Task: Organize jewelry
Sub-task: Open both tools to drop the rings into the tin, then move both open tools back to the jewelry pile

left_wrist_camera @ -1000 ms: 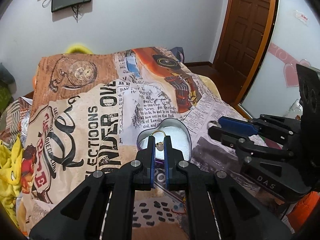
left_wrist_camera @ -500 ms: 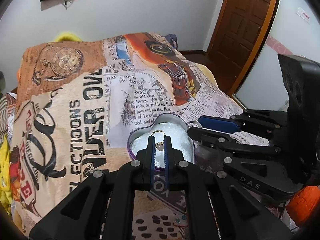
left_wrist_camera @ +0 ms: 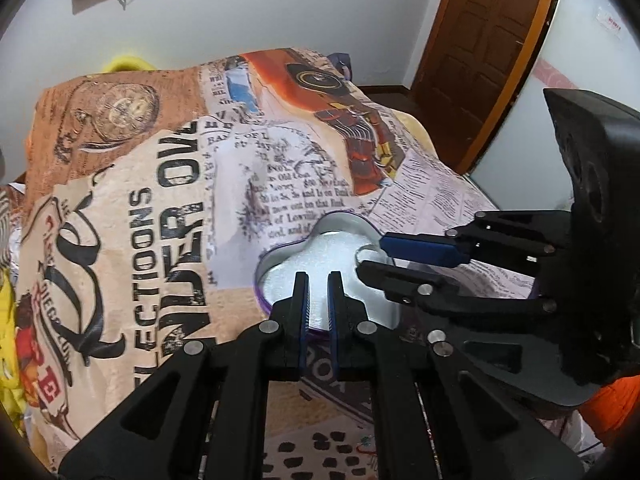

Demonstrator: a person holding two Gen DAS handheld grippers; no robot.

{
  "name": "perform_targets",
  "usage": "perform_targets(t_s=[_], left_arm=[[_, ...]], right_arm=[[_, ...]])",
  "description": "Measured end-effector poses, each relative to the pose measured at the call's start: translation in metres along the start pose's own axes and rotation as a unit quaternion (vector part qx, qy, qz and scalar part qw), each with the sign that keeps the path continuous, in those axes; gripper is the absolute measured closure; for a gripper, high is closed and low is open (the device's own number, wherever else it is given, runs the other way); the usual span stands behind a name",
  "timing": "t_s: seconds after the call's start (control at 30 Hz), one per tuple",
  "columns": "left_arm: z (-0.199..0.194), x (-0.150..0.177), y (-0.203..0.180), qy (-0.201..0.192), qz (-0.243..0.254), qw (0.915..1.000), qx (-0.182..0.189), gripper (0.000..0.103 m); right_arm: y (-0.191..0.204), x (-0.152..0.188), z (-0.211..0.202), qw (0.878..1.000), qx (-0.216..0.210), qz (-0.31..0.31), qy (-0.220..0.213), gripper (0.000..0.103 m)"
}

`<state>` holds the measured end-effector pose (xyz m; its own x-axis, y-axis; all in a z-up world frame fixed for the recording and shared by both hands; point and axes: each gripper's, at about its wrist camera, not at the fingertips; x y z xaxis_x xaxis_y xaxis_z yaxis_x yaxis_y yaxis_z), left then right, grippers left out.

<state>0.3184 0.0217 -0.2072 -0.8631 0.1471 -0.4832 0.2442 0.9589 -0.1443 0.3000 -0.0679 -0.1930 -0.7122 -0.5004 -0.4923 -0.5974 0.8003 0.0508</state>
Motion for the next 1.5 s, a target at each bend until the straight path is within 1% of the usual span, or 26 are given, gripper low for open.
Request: perform_targets(t_s=[0.07, 0.13, 0.2, 0.3, 0.4, 0.47, 0.53, 0.7, 0.77, 0.8, 0.93, 1.1, 1.23, 1.37, 1.5], left_arm=[[-0.004, 0.001, 0.000, -0.004, 0.000, 0.9999, -0.014, 0.097], [-0.010, 0.002, 0.000, -0.010, 0.001, 0.9997, -0.023, 0.097], [-0.018, 0.003, -0.001, -0.016, 0.001, 0.9994, -0.029, 0.096], [-0.031, 0.005, -0.003, -0.027, 0.000, 0.9989, -0.039, 0.094], [-0.044, 0.007, -0.006, -0.036, -0.005, 0.9983, -0.045, 0.088], [-0.054, 0.010, -0.009, -0.042, -0.007, 0.9979, -0.048, 0.080], [-0.063, 0.013, -0.012, -0.049, -0.008, 0.9973, -0.054, 0.075], [-0.082, 0.021, -0.022, -0.057, -0.007, 0.9968, -0.054, 0.073], [-0.088, 0.027, -0.027, -0.059, -0.003, 0.9964, -0.061, 0.067], [-0.091, 0.030, -0.030, -0.060, -0.001, 0.9962, -0.063, 0.067], [-0.099, 0.043, -0.036, -0.055, -0.001, 0.9966, -0.060, 0.064], [-0.102, 0.061, -0.039, -0.045, -0.008, 0.9973, -0.057, 0.064], [-0.097, 0.073, -0.037, -0.032, -0.019, 0.9979, -0.053, 0.063], [-0.087, 0.083, -0.036, -0.015, -0.026, 0.9984, -0.048, 0.063], [-0.075, 0.092, -0.037, -0.002, -0.022, 0.9985, -0.050, 0.063]], right_arm=[[0.001, 0.000, -0.001, 1.000, 0.002, 0.000, 0.000, 0.083], [0.000, 0.000, -0.004, 1.000, 0.004, 0.001, 0.000, 0.080], [0.001, 0.001, -0.007, 1.000, 0.007, 0.004, -0.002, 0.071], [0.002, 0.003, -0.014, 1.000, 0.014, 0.007, -0.008, 0.066], [0.004, 0.007, -0.027, 1.000, 0.026, 0.007, -0.015, 0.066], [0.005, 0.010, -0.035, 0.999, 0.030, 0.008, -0.020, 0.066], [0.006, 0.013, -0.044, 0.999, 0.034, 0.009, -0.026, 0.066], [0.010, 0.022, -0.064, 0.998, 0.041, 0.014, -0.038, 0.066], [0.010, 0.026, -0.074, 0.998, 0.044, 0.018, -0.043, 0.066], [0.011, 0.029, -0.078, 0.998, 0.045, 0.020, -0.046, 0.066], [0.013, 0.039, -0.091, 0.997, 0.053, 0.030, -0.052, 0.066], [0.016, 0.054, -0.098, 0.996, 0.058, 0.041, -0.051, 0.066], [0.018, 0.069, -0.097, 0.996, 0.066, 0.045, -0.042, 0.065], [0.017, 0.081, -0.094, 0.996, 0.061, 0.053, -0.031, 0.065], [0.013, 0.092, -0.084, 0.996, 0.063, 0.061, -0.014, 0.065]])
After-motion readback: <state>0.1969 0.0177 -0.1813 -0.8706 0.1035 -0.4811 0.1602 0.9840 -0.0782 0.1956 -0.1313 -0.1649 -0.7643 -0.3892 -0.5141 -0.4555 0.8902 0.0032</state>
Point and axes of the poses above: each gripper's, at about its wrist camera, not at the fingertips, and z roughly the way its jaws point, y to its left, x to its underside, and after that the axes turned 8 degrees about y, right-handed
